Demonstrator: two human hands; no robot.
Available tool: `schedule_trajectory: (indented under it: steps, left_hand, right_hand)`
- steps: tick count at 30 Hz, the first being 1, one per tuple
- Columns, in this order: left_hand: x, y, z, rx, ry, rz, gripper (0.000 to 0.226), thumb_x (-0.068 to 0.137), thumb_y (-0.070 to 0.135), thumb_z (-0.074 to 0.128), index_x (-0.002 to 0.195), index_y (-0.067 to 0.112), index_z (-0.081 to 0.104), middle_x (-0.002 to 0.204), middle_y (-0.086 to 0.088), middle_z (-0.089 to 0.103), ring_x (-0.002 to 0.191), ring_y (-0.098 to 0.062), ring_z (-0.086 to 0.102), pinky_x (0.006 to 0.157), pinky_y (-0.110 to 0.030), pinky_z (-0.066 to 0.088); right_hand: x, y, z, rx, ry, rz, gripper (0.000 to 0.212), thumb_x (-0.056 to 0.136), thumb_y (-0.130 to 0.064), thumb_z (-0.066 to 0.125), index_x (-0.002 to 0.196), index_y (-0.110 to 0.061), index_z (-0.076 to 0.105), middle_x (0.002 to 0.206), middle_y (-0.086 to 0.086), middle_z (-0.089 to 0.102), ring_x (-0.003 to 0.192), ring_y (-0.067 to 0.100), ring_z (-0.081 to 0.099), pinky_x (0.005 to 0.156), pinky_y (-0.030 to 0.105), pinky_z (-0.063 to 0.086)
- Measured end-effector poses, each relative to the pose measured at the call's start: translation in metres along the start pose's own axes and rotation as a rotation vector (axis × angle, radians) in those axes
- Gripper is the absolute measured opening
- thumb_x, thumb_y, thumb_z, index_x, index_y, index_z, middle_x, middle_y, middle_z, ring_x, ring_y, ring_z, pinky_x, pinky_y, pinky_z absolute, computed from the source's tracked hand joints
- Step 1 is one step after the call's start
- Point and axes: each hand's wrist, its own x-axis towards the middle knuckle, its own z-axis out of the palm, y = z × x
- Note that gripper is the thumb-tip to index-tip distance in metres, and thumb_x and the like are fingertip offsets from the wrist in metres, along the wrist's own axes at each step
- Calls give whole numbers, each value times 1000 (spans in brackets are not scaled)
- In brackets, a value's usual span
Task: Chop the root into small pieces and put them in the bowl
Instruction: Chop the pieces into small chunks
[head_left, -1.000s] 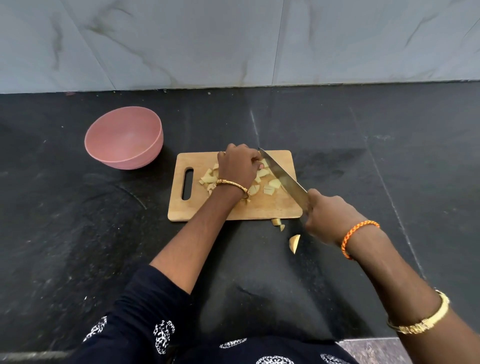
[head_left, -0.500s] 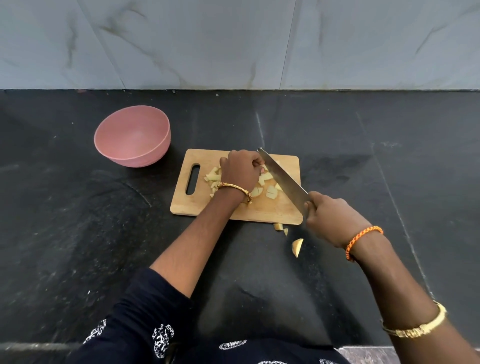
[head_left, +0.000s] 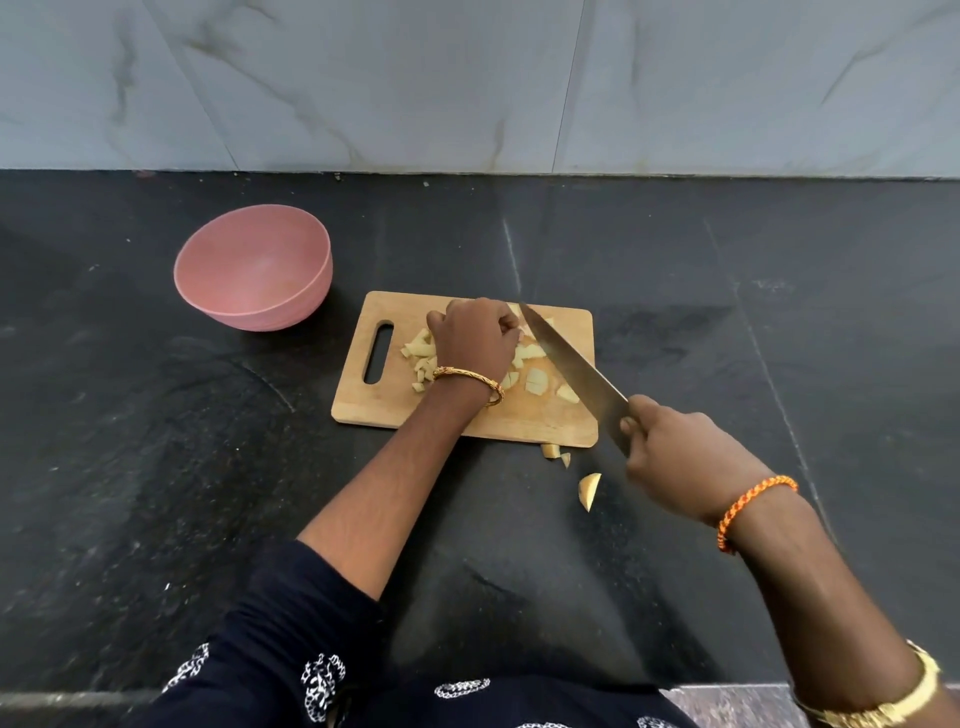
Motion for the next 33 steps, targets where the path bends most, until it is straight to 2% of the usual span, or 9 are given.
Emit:
schedule_trajectory:
  steps: [3,5,9,17,23,28,30,32,33]
  left_hand:
    - [-1,-1,0,-57,21,-23,6,81,24,68,87,22,65,80,6,68,92,-18,57,79,-32,24]
    - [-1,-2,0,-69,38,-16,12,81,21,67,91,21,60,78,6,67,89,-18,57,77,-32,24]
    - [0,-4,1,-88,61,3,20,80,15,65,96,20,53,76,4,65,84,-19,58,75,-31,25]
    - [1,-5,4,-77,78,14,23,82,13,62,99,21,50,79,2,65,85,-19,55,73,-31,23]
    - [0,-3,3,-38,74,10,20,82,15,60,97,20,49,80,1,63,84,-18,51,74,-31,22]
    - [-1,-7,-8,-122,60,19,18,82,23,63,99,23,57,81,7,66,92,-15,53,78,-31,22]
    - [0,-17,-16,-185,115,82,12,84,28,61,94,24,66,87,8,68,95,-14,56,84,-30,26]
    - [6,-30,-19,-236,135,154,20,84,33,61,97,20,70,102,3,69,109,-16,57,98,-37,34]
    - [9,-38,-20,-195,106,169,29,85,38,59,105,18,67,115,0,65,121,-17,50,104,-41,32]
  right_hand:
    - [5,-7,1,11,53,-17,6,99,-21,37,95,-20,40,77,5,51,65,19,53,52,27,39]
    - [11,-11,4,12,49,-7,4,98,-20,39,100,-20,42,78,5,51,70,21,55,56,28,42]
    - [16,-16,4,29,22,4,16,97,-19,41,112,-17,46,78,4,51,72,21,56,61,29,46]
    - [18,-20,4,23,12,0,24,95,-15,46,119,-16,46,75,2,48,65,16,52,56,24,46]
    - [14,-21,12,-14,-14,6,30,94,-14,48,123,-14,40,76,4,46,63,17,49,64,31,49]
    - [3,-2,10,30,18,12,11,98,-23,38,104,-19,46,79,5,53,69,20,54,58,28,44]
    - [1,2,16,99,73,7,15,100,-26,34,96,-18,46,79,8,54,67,22,54,59,31,44]
    - [3,5,23,173,130,32,18,100,-27,32,89,-17,44,80,11,55,69,26,53,61,32,42]
    - [2,6,27,204,146,43,19,100,-27,32,87,-17,43,81,12,55,70,28,54,62,32,42]
